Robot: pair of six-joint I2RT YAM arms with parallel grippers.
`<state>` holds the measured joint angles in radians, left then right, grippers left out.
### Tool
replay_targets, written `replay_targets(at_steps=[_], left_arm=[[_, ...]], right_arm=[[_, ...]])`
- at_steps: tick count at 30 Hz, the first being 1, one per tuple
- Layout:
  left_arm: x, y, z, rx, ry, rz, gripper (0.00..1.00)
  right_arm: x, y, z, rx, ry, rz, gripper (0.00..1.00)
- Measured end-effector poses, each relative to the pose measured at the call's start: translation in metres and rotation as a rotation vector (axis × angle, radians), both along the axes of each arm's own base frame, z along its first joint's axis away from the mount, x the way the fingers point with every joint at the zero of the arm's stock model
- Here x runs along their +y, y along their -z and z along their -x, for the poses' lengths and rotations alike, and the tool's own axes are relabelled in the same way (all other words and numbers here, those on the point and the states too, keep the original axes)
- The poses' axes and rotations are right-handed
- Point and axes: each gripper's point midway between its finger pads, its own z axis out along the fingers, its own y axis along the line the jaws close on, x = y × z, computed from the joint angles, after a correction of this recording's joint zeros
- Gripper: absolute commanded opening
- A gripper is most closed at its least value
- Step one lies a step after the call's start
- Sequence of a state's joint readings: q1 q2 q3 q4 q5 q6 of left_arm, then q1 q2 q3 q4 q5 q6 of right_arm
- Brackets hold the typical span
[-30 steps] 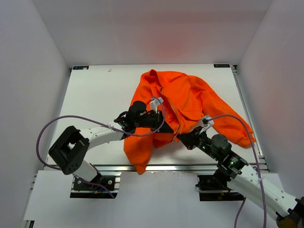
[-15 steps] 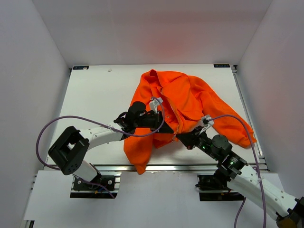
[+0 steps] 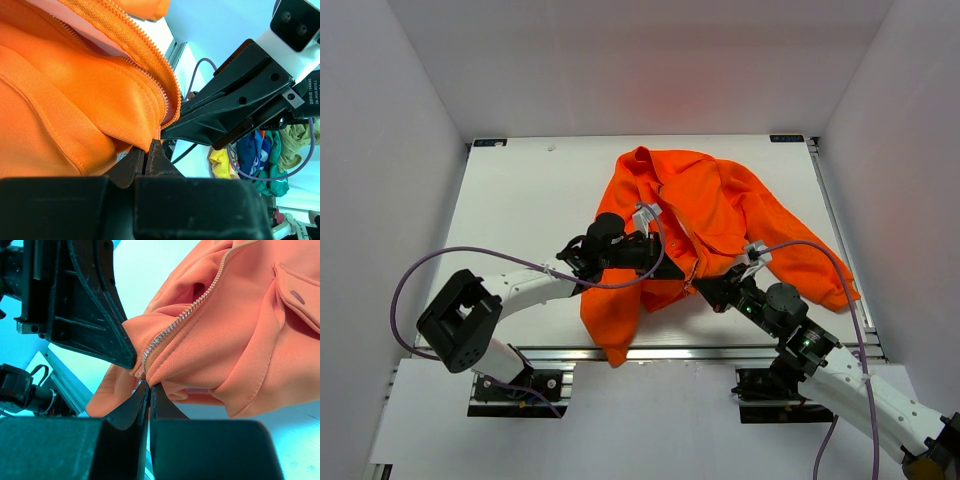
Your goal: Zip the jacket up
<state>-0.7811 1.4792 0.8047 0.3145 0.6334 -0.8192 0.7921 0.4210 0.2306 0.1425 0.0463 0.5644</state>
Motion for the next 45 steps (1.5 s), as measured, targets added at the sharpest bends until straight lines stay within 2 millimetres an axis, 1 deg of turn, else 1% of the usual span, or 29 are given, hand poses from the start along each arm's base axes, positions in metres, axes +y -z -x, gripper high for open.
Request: replay_targets(at_steps=[9, 19, 26, 45], left_arm=[[0.001, 0.0019, -0.0003, -0.005, -0.002, -0.01, 0.0], [0.0022, 0.0032, 0.0004, 0.002, -0.009, -0.008, 0.0], [0.0043, -0.0052, 0.0001, -0.016, -0.024, 0.008, 0.0], [0.0061, -0.0044, 0.0019, -0.014, -0.024, 0.006, 0.0]], right_arm=[[-0.0016, -0.0042, -0.0025, -0.019, 0.014, -0.006, 0.0], [0.003, -0.0042, 0.0042, -0.063, -0.049, 0.027, 0.0], [0.0043, -0.0029, 0.0056, -0.063, -0.062, 0.033, 0.0], [0.0069, -0.0086, 0.0026, -0.081, -0.06, 0.017, 0.0]])
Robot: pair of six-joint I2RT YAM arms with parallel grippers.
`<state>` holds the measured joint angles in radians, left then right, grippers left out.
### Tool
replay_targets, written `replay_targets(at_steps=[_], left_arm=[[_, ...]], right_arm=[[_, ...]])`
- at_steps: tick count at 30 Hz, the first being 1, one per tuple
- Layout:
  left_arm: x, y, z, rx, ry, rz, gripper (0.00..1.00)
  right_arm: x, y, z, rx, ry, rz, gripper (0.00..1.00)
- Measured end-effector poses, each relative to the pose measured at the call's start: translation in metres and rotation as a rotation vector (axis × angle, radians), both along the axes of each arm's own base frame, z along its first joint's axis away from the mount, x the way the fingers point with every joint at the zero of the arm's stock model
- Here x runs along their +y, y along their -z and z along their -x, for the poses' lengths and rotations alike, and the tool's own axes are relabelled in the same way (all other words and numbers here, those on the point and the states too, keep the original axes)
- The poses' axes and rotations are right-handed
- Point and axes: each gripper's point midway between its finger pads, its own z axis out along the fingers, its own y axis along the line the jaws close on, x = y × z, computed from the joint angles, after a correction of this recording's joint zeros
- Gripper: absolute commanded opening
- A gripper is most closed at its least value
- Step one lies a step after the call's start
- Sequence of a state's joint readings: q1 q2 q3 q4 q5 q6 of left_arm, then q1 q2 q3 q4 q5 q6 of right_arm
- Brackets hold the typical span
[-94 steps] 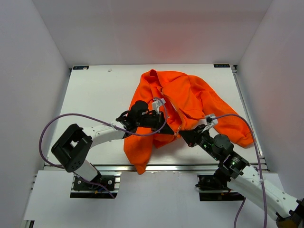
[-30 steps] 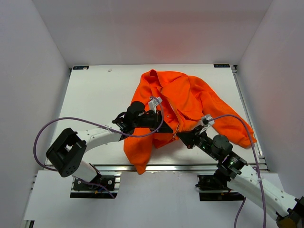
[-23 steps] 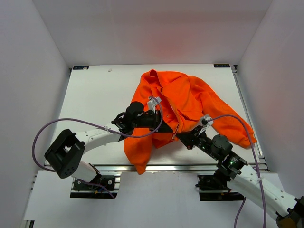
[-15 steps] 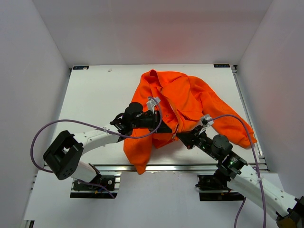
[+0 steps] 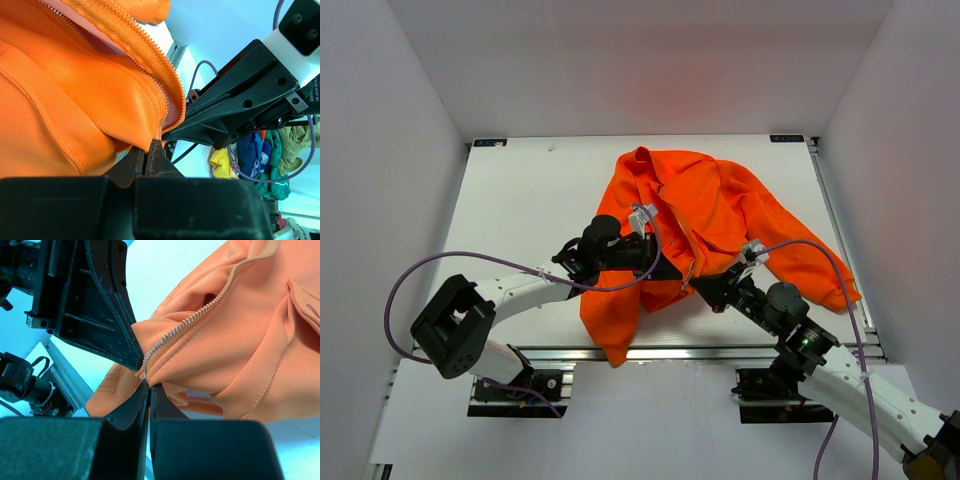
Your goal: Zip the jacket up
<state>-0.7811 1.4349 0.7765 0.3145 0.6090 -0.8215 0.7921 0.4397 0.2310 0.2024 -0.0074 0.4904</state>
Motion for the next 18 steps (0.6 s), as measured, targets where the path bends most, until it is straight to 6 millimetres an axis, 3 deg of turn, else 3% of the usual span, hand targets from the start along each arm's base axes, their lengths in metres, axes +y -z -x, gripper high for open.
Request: replay_targets(at_steps=[18], left_arm=[[0.0, 0.0, 0.0, 0.0, 0.0, 0.0, 0.0]], right_arm=[[0.0007, -0.0015, 0.001, -0.001, -0.006, -0.007, 0.0]])
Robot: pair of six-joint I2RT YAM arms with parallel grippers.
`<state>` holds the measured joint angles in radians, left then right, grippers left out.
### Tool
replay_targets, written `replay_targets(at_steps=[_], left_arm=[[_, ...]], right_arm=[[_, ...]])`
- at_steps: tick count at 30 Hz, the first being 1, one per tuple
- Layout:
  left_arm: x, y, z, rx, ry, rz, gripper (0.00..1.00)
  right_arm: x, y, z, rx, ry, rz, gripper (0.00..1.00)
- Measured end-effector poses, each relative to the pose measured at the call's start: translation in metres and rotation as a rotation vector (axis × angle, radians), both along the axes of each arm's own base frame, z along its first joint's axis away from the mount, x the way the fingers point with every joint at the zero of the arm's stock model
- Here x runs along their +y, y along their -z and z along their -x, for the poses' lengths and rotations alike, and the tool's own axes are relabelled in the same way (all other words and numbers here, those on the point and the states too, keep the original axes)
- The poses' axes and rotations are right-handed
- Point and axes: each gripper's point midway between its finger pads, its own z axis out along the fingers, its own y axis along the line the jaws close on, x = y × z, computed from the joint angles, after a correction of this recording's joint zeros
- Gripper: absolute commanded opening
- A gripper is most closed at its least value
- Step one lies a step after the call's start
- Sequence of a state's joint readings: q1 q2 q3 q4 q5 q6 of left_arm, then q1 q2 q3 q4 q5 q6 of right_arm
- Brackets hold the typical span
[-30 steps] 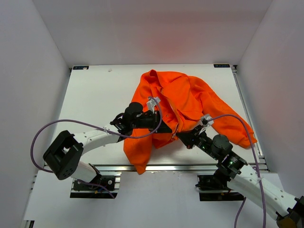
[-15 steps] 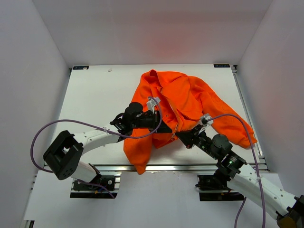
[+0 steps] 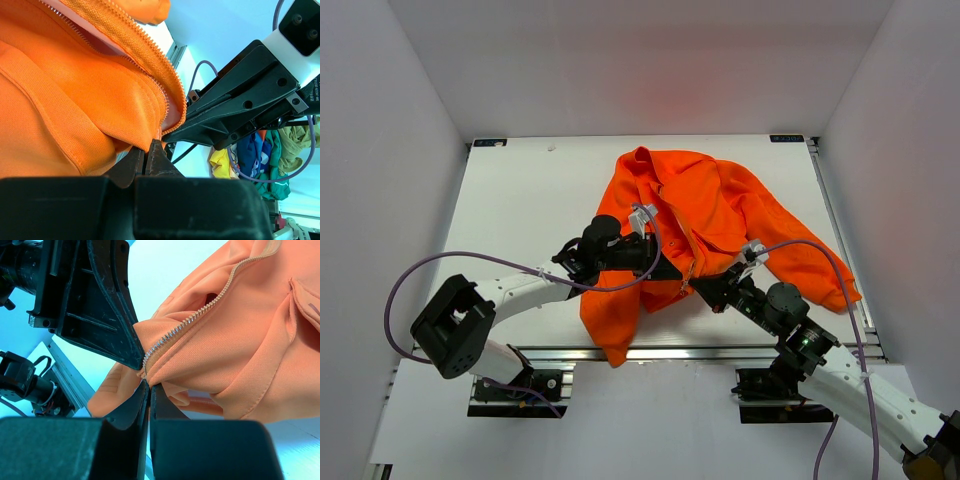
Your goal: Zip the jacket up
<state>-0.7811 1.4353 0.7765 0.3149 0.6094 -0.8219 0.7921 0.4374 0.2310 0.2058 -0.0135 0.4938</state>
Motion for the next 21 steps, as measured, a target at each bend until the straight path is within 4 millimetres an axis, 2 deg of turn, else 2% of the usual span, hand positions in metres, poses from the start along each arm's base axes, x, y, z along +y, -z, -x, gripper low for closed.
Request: replay_targets(at_steps=[21], left_arm=[[-0.0018, 0.0018, -0.0001, 0.006, 0.007, 0.002, 0.0]], right_arm=[[-0.0047, -0.0095, -0.0022, 0.007, 0.039, -0.051, 0.0]])
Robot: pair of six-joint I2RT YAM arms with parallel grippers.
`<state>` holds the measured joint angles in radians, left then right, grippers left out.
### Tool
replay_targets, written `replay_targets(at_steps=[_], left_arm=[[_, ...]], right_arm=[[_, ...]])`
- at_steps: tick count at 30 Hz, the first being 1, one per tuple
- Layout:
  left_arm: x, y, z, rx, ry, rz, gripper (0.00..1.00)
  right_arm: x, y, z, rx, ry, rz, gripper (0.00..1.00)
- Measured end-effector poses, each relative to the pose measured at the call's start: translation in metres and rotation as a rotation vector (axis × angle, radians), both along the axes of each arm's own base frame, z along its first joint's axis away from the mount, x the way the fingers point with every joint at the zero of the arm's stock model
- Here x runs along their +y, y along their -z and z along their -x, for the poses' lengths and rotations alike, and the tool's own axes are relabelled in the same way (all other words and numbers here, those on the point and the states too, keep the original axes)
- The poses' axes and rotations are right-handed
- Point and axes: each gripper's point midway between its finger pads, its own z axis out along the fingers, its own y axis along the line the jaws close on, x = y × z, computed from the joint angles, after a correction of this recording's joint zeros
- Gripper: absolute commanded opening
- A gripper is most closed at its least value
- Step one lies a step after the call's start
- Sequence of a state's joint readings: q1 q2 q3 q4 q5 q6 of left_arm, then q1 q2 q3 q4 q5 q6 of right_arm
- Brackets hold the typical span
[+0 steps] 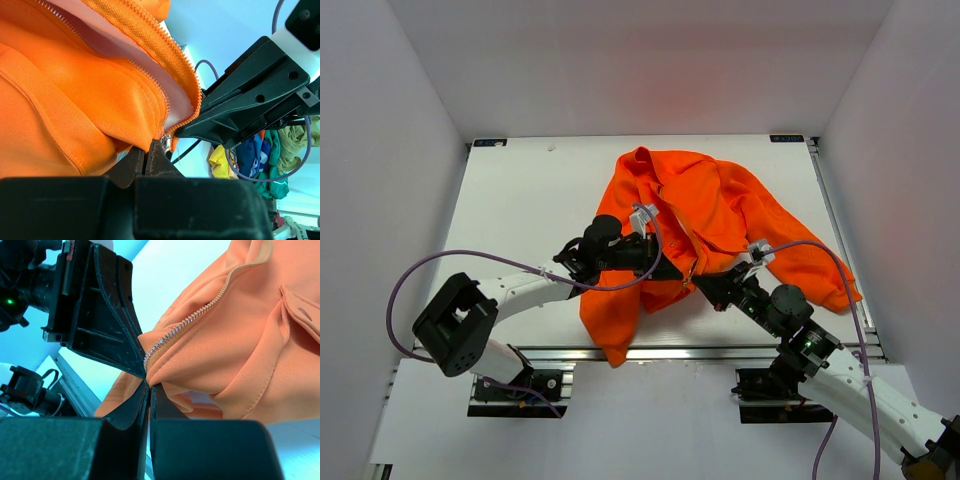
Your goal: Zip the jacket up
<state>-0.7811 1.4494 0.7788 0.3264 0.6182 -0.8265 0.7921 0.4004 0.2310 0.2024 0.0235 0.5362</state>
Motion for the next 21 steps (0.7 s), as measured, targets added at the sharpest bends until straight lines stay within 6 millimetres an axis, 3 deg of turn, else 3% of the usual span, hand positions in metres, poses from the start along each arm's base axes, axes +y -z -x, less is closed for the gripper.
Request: replay_targets(at_steps=[21], left_arm=[[0.003, 0.0, 0.013, -0.051, 0.113, -0.026, 0.0]], right_arm=[[-0.005, 0.009, -0.011, -0.014, 0.056, 0.061, 0.0]])
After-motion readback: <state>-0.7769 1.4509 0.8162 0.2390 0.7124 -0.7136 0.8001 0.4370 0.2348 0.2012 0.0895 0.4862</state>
